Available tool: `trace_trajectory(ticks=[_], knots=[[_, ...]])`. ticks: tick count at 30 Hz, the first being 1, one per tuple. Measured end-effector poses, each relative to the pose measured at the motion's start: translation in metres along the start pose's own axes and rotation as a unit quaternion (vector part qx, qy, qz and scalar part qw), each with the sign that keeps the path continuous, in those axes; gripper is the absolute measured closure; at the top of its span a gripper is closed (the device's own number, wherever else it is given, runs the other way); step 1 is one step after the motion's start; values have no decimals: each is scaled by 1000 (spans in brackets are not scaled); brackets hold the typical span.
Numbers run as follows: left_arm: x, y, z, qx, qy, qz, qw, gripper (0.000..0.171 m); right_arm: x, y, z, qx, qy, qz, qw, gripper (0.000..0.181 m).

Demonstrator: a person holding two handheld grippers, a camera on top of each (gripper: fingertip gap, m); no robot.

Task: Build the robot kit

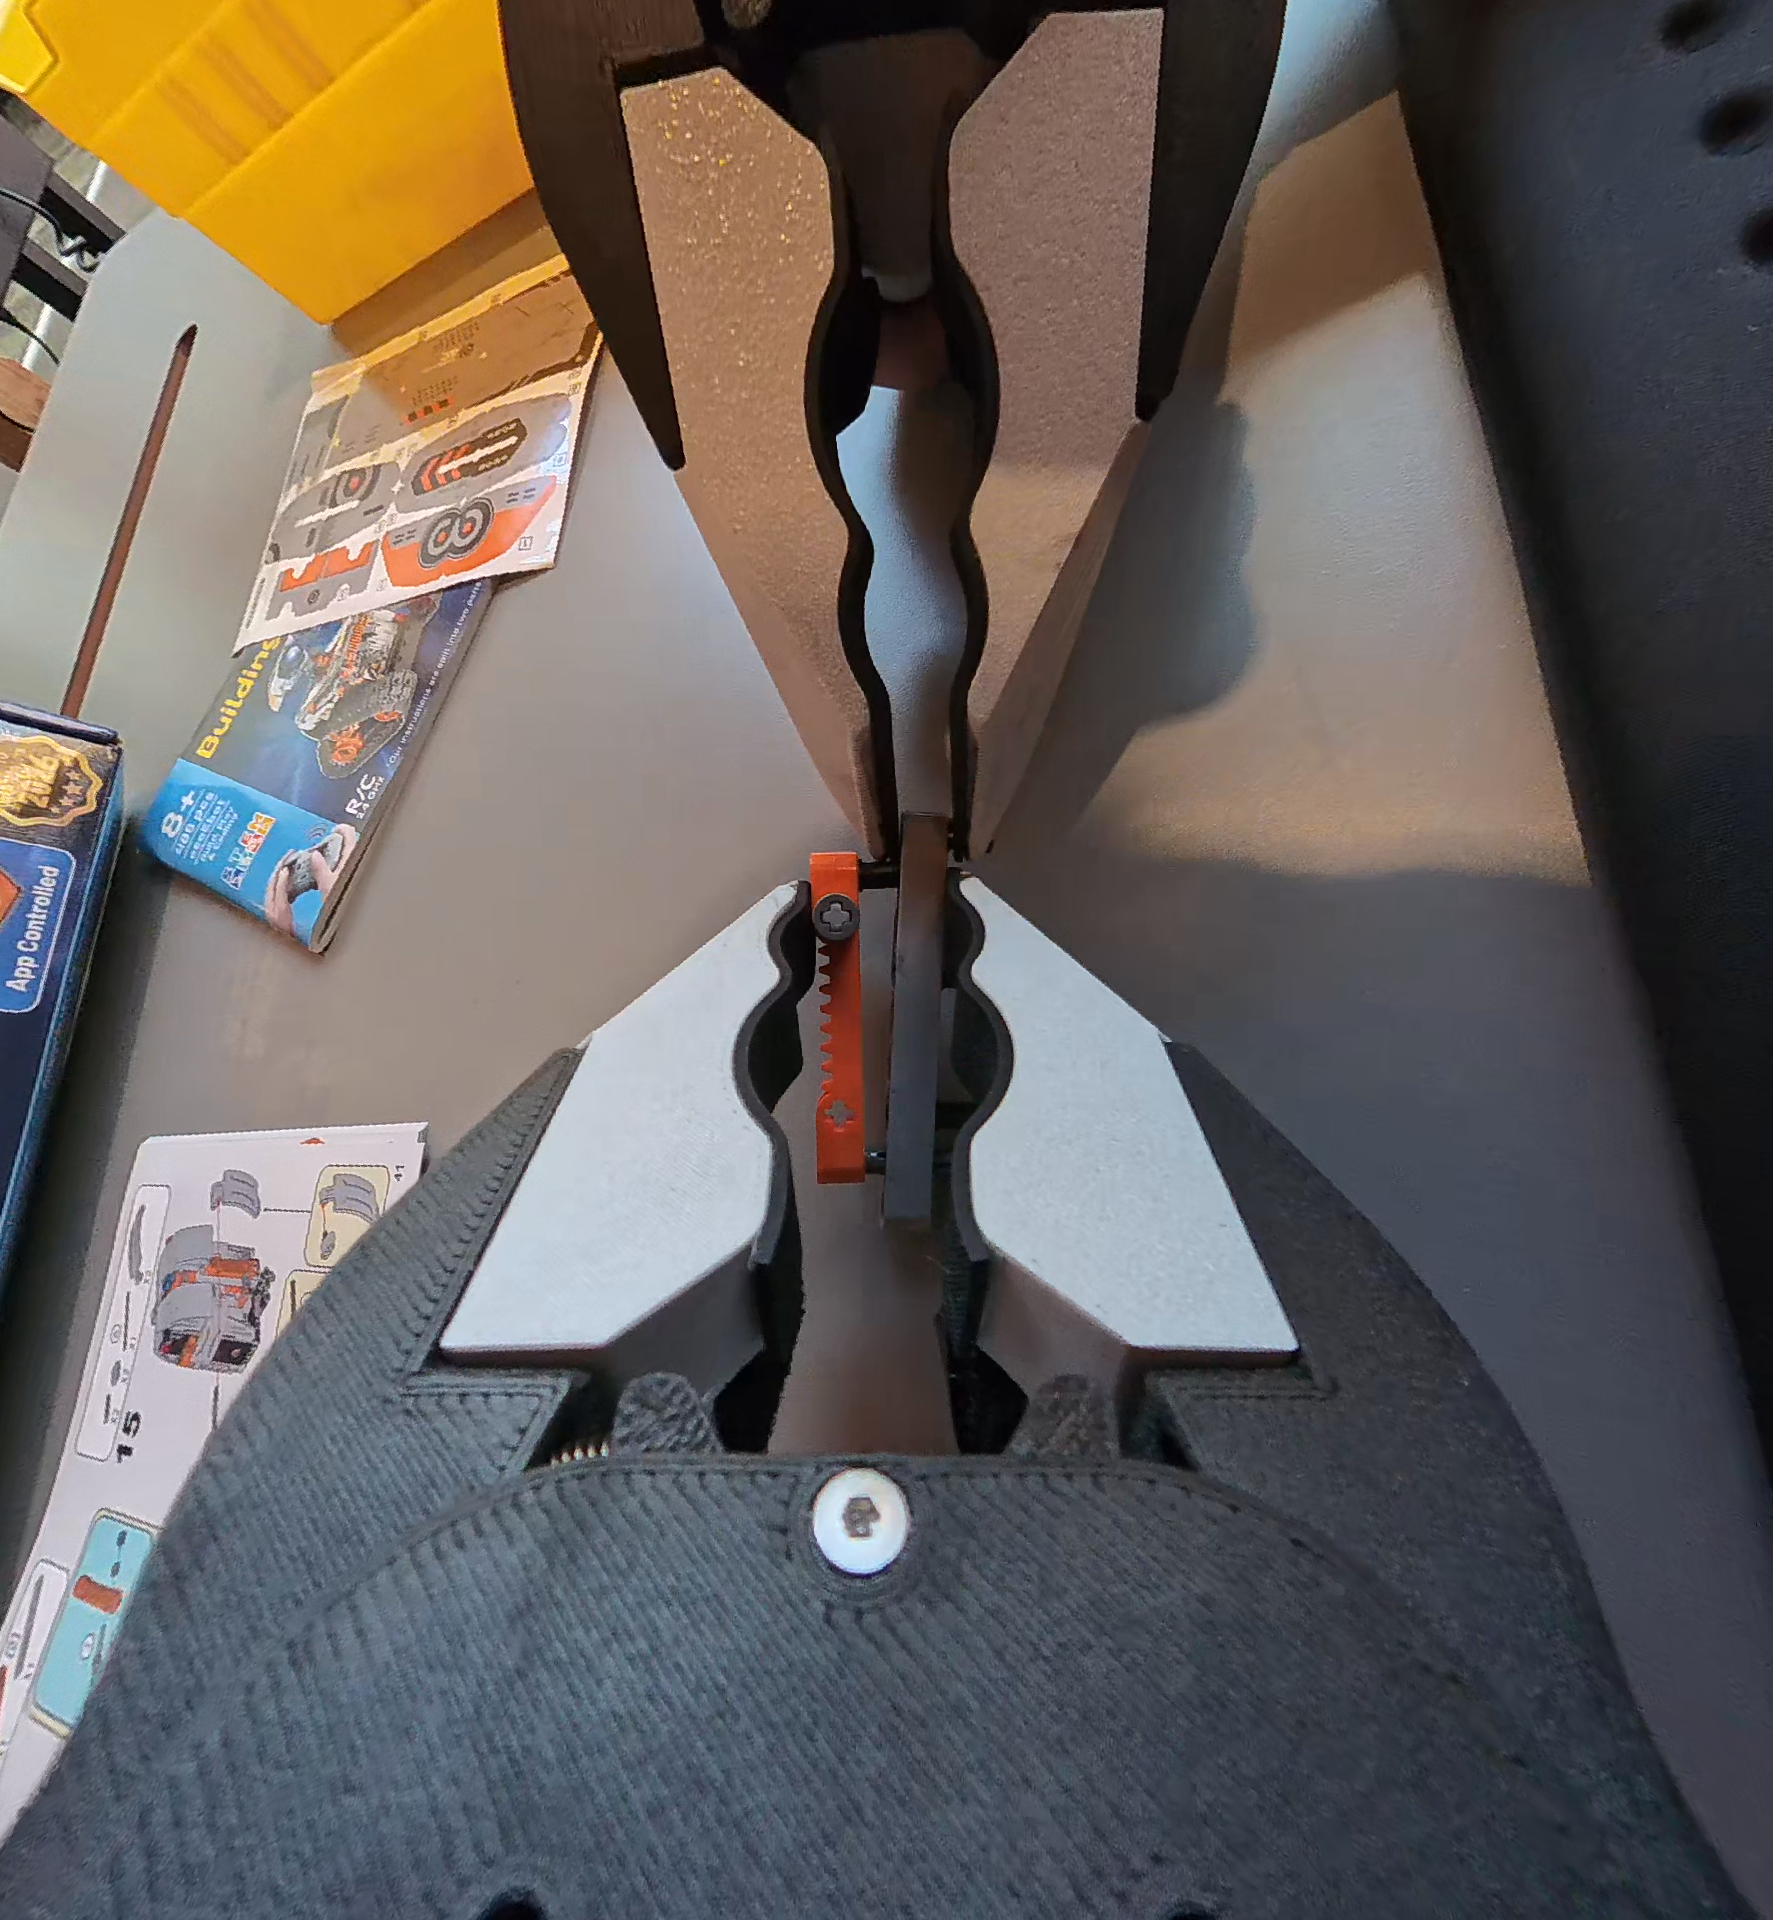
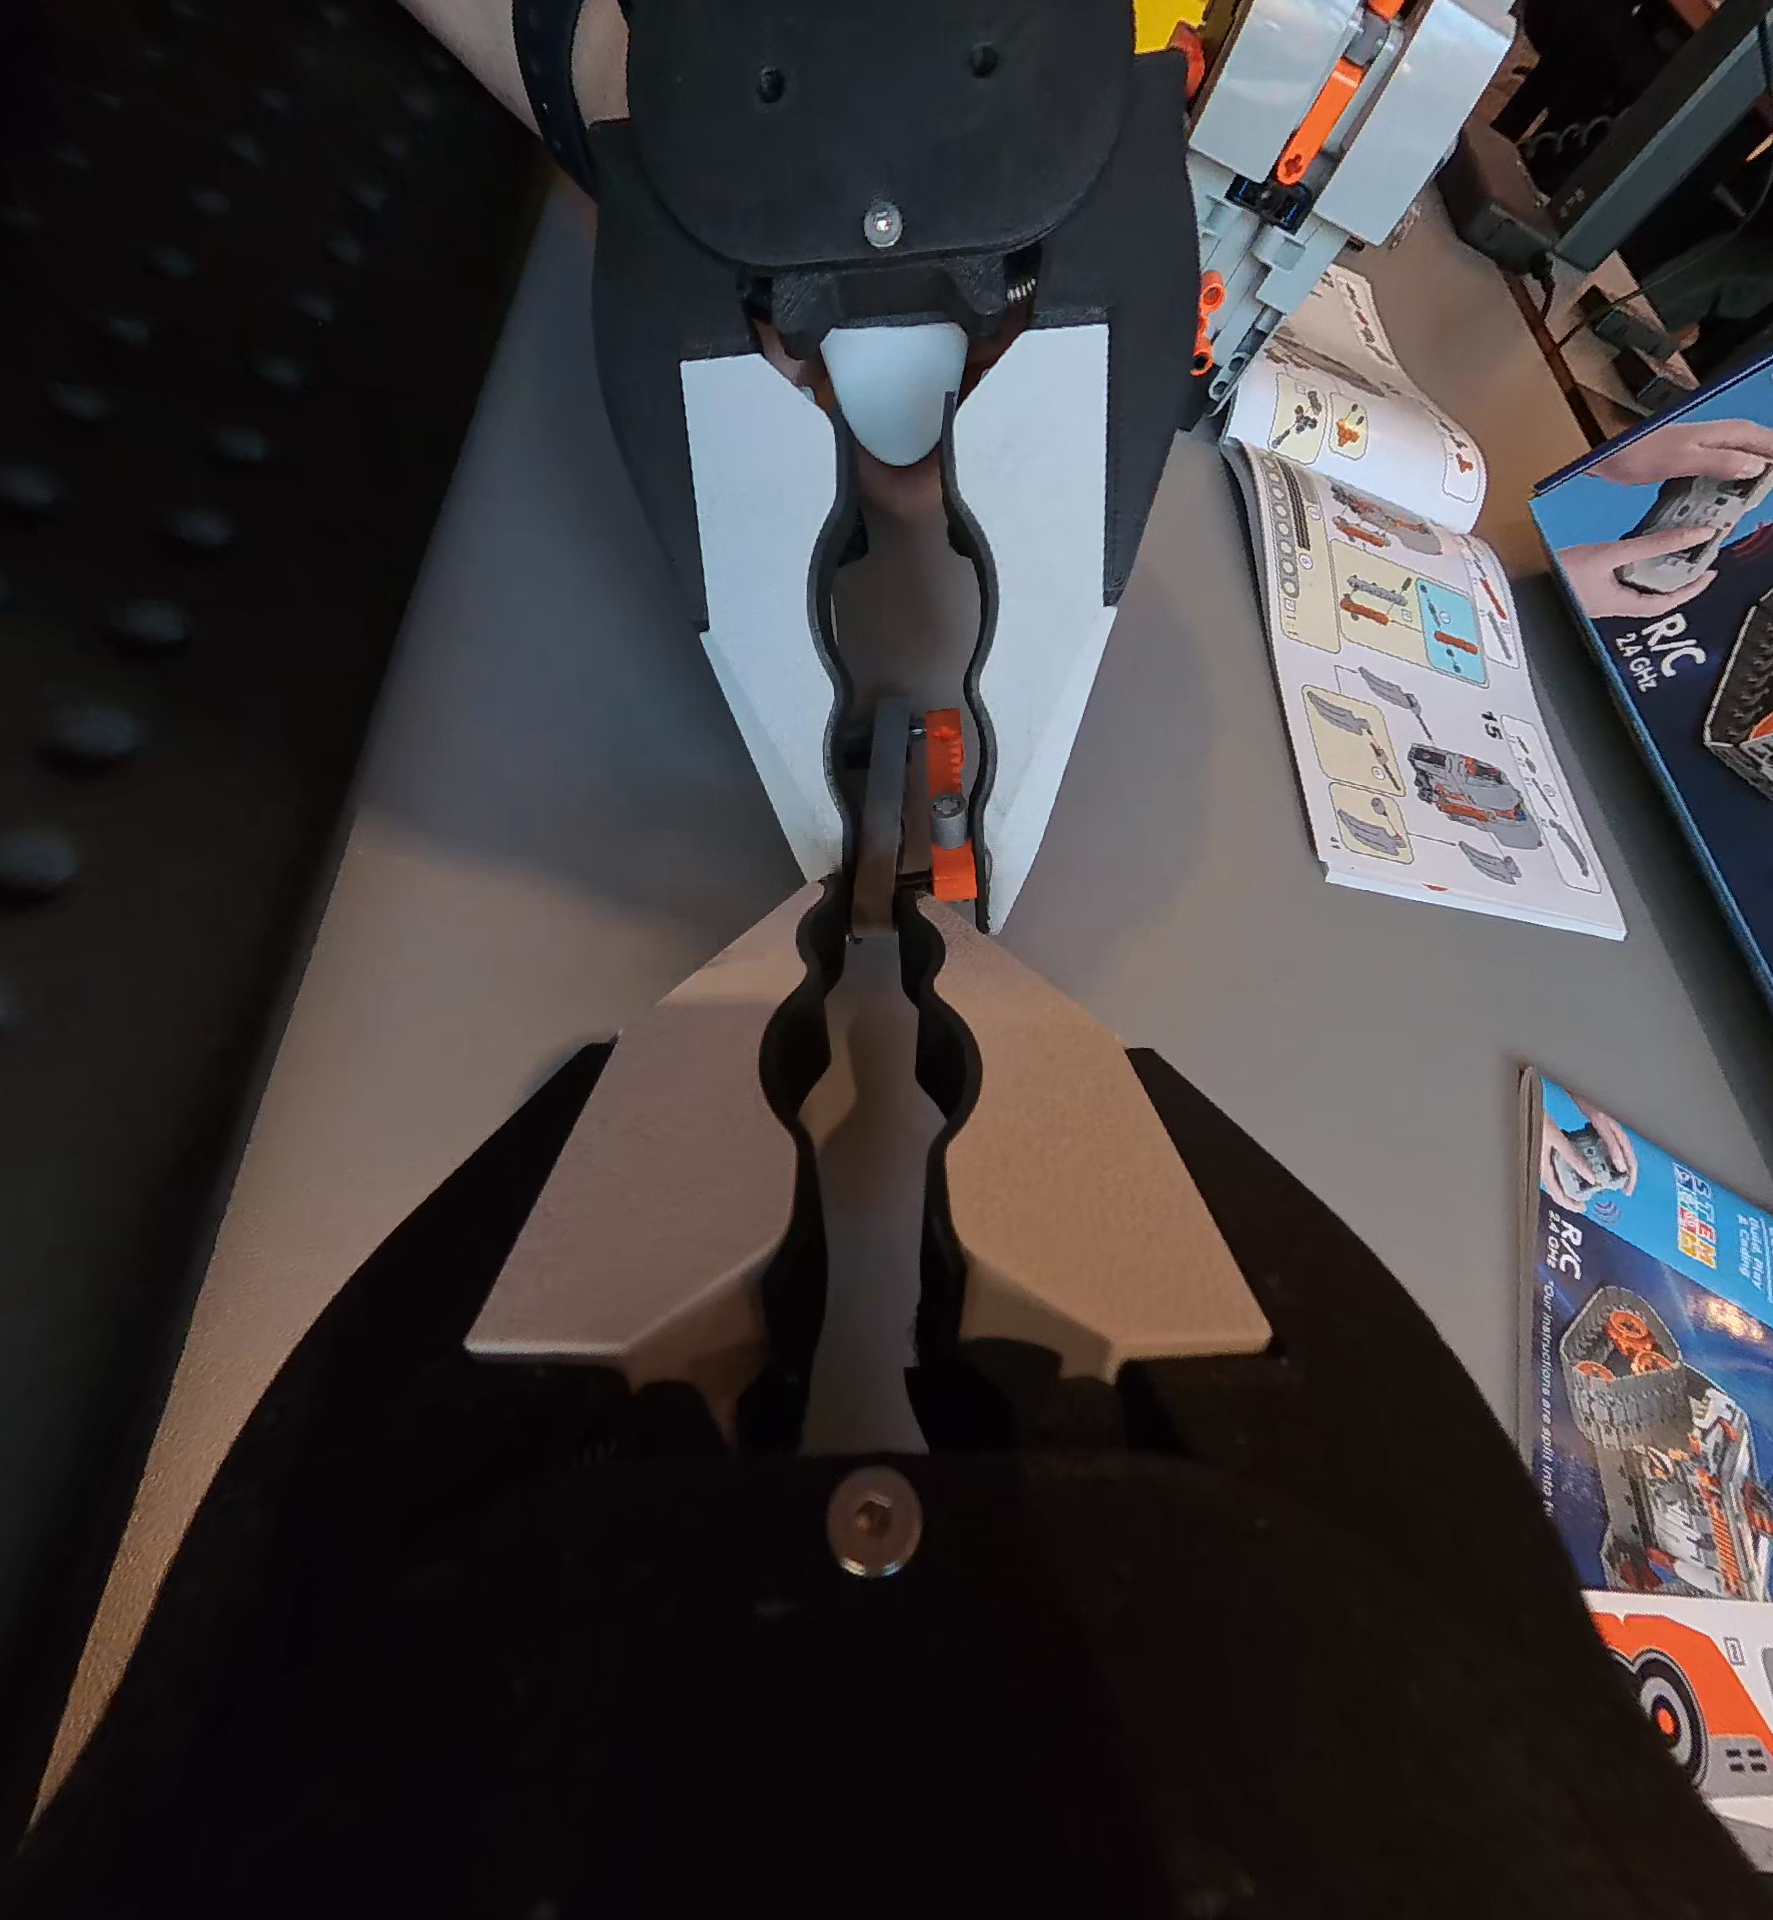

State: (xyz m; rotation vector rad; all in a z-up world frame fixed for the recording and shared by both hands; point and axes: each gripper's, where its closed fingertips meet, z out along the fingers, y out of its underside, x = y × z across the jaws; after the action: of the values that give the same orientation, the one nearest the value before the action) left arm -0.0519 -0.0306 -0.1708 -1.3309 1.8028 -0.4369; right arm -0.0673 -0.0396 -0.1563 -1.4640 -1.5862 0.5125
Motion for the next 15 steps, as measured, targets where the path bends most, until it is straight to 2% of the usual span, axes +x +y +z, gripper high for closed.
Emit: trace_trajectory(ticks=[15], knots=[[2, -1, 0, 5, 13, -16, 1000, 150, -1, 0, 2, -3, -11, 7, 1000, 176]])
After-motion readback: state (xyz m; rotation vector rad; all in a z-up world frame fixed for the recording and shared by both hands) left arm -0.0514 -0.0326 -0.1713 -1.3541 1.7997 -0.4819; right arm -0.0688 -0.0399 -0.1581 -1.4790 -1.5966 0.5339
